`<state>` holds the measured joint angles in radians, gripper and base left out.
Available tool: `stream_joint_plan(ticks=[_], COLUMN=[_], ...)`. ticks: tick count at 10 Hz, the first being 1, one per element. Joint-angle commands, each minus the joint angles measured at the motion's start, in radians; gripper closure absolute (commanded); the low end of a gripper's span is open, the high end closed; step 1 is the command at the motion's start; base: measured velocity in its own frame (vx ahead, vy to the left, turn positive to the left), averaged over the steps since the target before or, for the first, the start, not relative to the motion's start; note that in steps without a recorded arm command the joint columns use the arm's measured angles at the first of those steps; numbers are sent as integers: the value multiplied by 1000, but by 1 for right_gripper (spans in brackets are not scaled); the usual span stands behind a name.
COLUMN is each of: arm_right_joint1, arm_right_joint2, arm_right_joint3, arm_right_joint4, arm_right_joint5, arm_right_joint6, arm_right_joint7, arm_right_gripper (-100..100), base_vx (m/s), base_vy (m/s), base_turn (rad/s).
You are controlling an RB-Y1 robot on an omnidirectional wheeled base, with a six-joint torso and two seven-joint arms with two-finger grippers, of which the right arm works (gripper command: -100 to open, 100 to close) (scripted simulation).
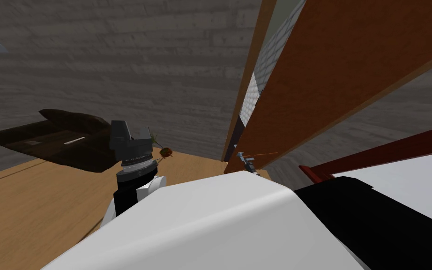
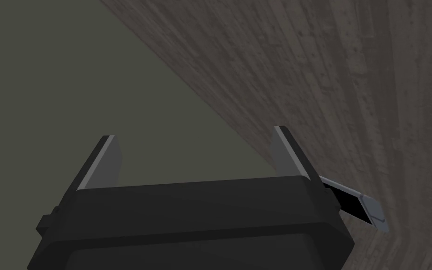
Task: Pull the door open
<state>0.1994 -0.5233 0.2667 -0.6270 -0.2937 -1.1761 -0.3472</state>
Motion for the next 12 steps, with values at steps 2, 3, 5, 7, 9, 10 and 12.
stream_joint_plan(ticks=[2, 3, 5, 7, 9, 10, 12], arm_right_joint1=[26, 4, 11, 16, 21, 23, 23], arm_right_joint2=[-17, -6, -11, -18, -25, -29, -30], arm_right_joint3=[17, 17, 30, 40, 50, 55, 56], arm_right_joint4=[22, 49, 65, 78, 91, 97, 91], arm_right_joint5=[-4, 1, -2, -7, -11, -14, -13], arm_right_joint6=[-58, -57, -84, -107, -130, -142, -134], arm_right_joint7=[-16, -16, -23, -29, -35, -37, -37], arm_right_gripper=[100, 100, 100, 100, 100, 100, 100], base_vx=[-203, -94, -194, -247, -254, -242, -167], base_vy=[-72, -23, -49, -102, -92, -39, -33], base_turn=[147, 36, 182, 208, 204, 189, 73])
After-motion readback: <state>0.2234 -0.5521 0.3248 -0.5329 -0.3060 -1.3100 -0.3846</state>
